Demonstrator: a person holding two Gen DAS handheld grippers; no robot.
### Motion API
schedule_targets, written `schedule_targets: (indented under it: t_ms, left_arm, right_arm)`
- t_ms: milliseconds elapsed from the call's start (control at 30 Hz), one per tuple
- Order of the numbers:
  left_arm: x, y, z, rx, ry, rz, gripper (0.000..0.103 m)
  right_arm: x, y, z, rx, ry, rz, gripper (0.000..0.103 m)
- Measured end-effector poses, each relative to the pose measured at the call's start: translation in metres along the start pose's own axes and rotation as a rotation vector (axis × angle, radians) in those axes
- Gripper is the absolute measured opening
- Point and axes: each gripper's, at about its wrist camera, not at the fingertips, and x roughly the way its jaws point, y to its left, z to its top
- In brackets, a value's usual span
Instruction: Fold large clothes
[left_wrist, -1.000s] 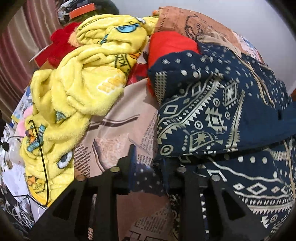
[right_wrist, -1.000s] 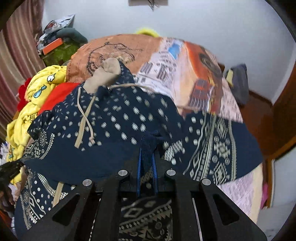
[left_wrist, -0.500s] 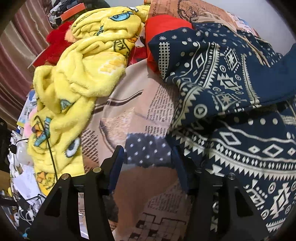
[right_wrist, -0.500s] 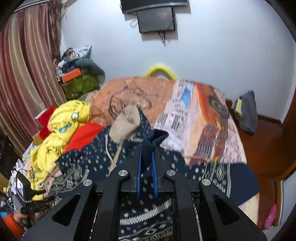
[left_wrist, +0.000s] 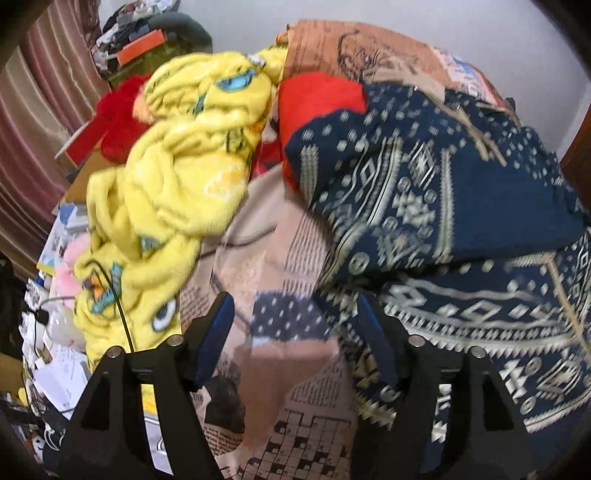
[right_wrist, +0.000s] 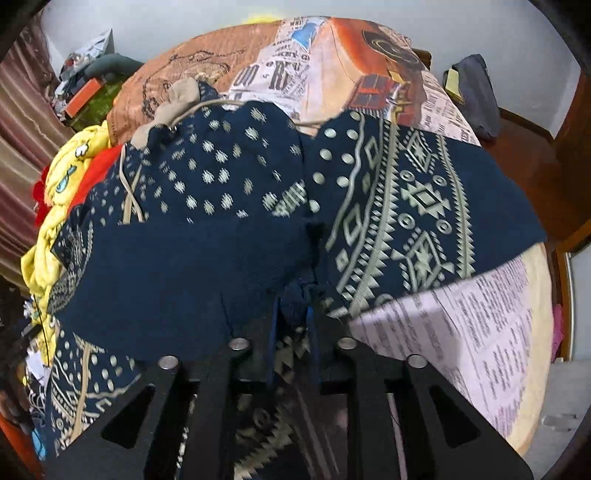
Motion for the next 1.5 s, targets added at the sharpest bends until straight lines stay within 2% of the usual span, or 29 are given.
schedule_targets:
  t_ms: [100, 267, 333, 433, 600, 733, 867, 967, 1167, 1333, 1367, 1500]
  left_arm:
    - [-0.005, -0.012, 0.019, 0.018, -0.036, -0.004, 0.079]
    - [-0.007, -0.041, 0.054, 0.062, -0.073, -0.032, 0.080]
    - [-0.009, -0.056, 0.070, 0.082, -0.090, -0.051, 0.080]
    - [-0.011, -0.076, 0.091, 0.103, -0.118, -0.085, 0.084]
    - [-0.011, -0.109, 0.117, 0.123, -0.137, -0.152, 0.087]
    - [0.002, -0.136, 0.129, 0.153, -0.121, -0.185, 0.087]
    - [0.020, -0.159, 0.131, 0.187, -0.086, -0.205, 0.087]
    - [0.034, -0.171, 0.128, 0.209, -0.060, -0.208, 0.087]
    - [0.059, -0.185, 0.124, 0.235, -0.018, -0.207, 0.087]
    - [0.073, -0.184, 0.118, 0.212, 0.008, -0.205, 0.087]
    - [0.075, -0.183, 0.116, 0.207, 0.017, -0.206, 0.087]
    - [0.079, -0.180, 0.111, 0.197, 0.030, -0.203, 0.087]
  right_arm:
    - [-0.009, -0.004, -0.004, -0.008, 0.012, -0.007, 0.033]
    - [-0.034, -0.009, -0.002, -0.029, -0.012, -0.010, 0.041]
    - [-0.043, -0.014, 0.001, -0.015, -0.040, -0.018, 0.051]
    - [-0.060, -0.033, 0.003, 0.055, -0.107, -0.026, 0.060]
    - [-0.068, -0.073, 0.009, 0.206, -0.163, -0.027, 0.065]
    - [-0.049, -0.115, 0.011, 0.353, -0.144, -0.021, 0.065]
    - [-0.022, -0.153, 0.004, 0.502, -0.109, 0.024, 0.065]
    - [-0.007, -0.172, 0.002, 0.570, -0.098, 0.048, 0.065]
    - [0.006, -0.188, 0.021, 0.598, -0.163, 0.034, 0.065]
    - [0.020, -0.209, 0.034, 0.704, -0.215, 0.000, 0.065]
    - [0.021, -0.210, 0.036, 0.714, -0.226, -0.006, 0.063]
    - [0.024, -0.212, 0.046, 0.704, -0.231, -0.081, 0.033]
